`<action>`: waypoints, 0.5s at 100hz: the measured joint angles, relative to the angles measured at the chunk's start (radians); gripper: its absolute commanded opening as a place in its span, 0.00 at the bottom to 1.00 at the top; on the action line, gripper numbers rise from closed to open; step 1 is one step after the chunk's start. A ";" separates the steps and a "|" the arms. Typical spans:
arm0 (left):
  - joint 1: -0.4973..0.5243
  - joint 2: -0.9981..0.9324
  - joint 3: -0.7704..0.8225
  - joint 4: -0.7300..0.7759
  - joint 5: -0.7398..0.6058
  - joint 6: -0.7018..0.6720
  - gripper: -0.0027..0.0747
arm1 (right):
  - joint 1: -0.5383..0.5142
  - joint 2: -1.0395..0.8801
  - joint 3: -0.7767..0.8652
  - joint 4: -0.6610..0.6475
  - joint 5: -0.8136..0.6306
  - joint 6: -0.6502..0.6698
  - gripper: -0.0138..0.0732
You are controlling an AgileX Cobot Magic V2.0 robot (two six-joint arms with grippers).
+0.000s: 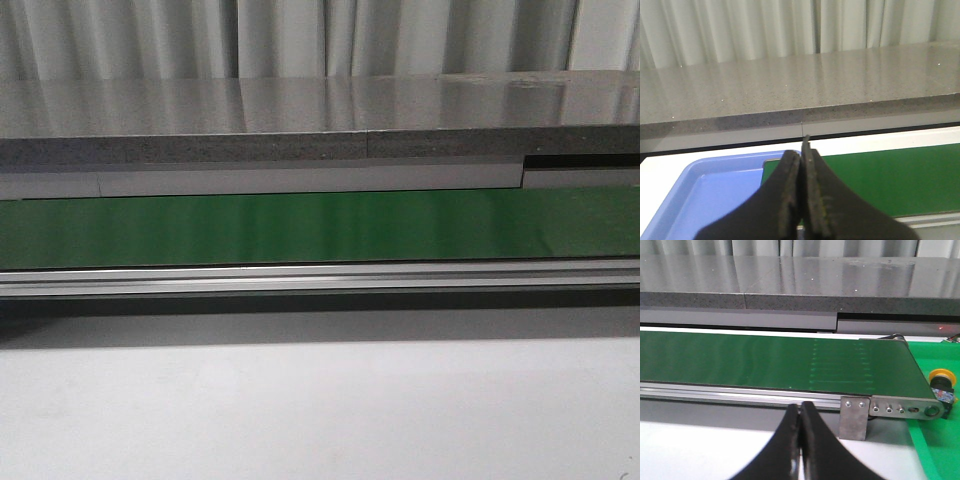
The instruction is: Move button from left to right
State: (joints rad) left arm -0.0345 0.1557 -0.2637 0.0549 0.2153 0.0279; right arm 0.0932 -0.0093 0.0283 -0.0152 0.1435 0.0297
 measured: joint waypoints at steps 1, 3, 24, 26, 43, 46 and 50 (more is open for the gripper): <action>-0.002 -0.008 0.009 0.003 -0.006 0.000 0.01 | 0.000 0.000 0.000 0.000 0.000 0.000 0.08; -0.004 -0.021 0.021 0.004 -0.013 -0.001 0.01 | 0.000 0.000 0.000 0.000 0.000 0.000 0.08; -0.013 -0.141 0.140 0.011 -0.034 -0.005 0.01 | 0.000 0.000 0.000 0.000 0.000 0.000 0.08; -0.013 -0.149 0.147 0.013 -0.034 -0.004 0.01 | 0.000 0.000 0.000 0.000 0.000 0.000 0.08; -0.013 -0.160 0.208 0.013 -0.041 -0.005 0.01 | 0.000 0.000 0.000 0.000 -0.002 0.000 0.08; -0.013 -0.160 0.214 0.013 -0.041 -0.005 0.01 | 0.000 0.000 0.000 0.000 -0.002 0.000 0.08; -0.013 -0.160 0.223 0.013 -0.041 -0.005 0.01 | 0.000 0.000 0.000 0.000 -0.002 0.000 0.08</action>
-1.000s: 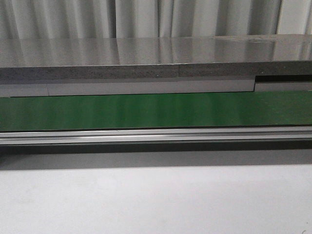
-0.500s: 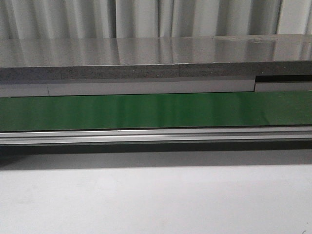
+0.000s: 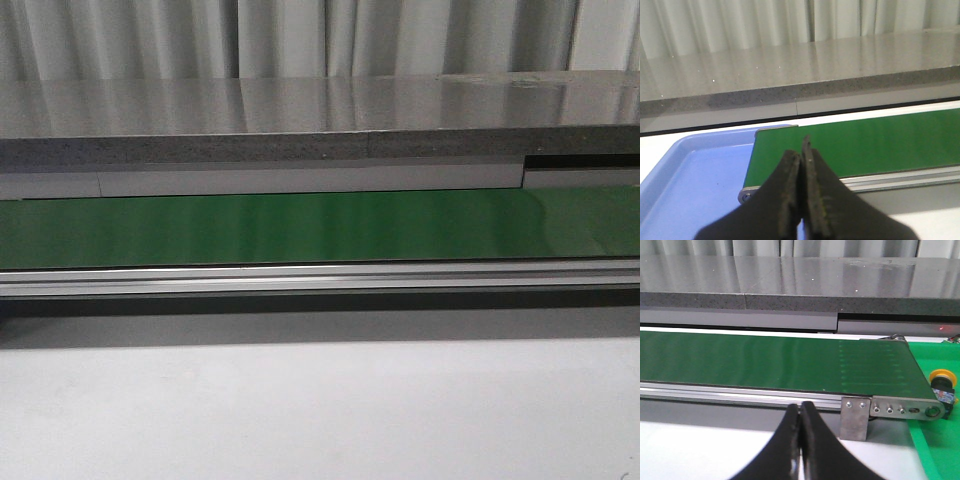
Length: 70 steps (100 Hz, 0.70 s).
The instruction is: Move button from left to right
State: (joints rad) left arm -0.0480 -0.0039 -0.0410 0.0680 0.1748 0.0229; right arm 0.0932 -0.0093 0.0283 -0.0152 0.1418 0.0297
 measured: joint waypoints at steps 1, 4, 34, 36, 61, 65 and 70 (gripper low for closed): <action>0.000 0.000 0.002 0.000 0.000 0.000 0.01 | 0.000 0.000 0.000 0.000 0.000 0.000 0.08; 0.000 0.000 0.008 0.000 -0.001 -0.002 0.01 | 0.000 -0.001 0.000 0.000 0.000 0.000 0.08; 0.000 0.000 0.041 -0.002 -0.094 -0.008 0.01 | 0.000 -0.001 0.000 0.000 0.000 0.000 0.08; 0.000 0.000 0.041 -0.002 -0.105 -0.008 0.01 | 0.000 -0.001 0.000 0.000 0.000 0.000 0.08; 0.000 0.000 0.041 -0.002 -0.148 -0.010 0.01 | 0.000 -0.001 0.000 0.000 0.000 0.000 0.08; 0.000 0.000 0.041 -0.002 -0.148 -0.012 0.01 | 0.000 -0.001 0.000 0.000 0.000 0.000 0.08; 0.000 0.000 0.041 -0.002 -0.148 -0.012 0.01 | 0.000 -0.001 0.000 0.000 0.000 0.000 0.08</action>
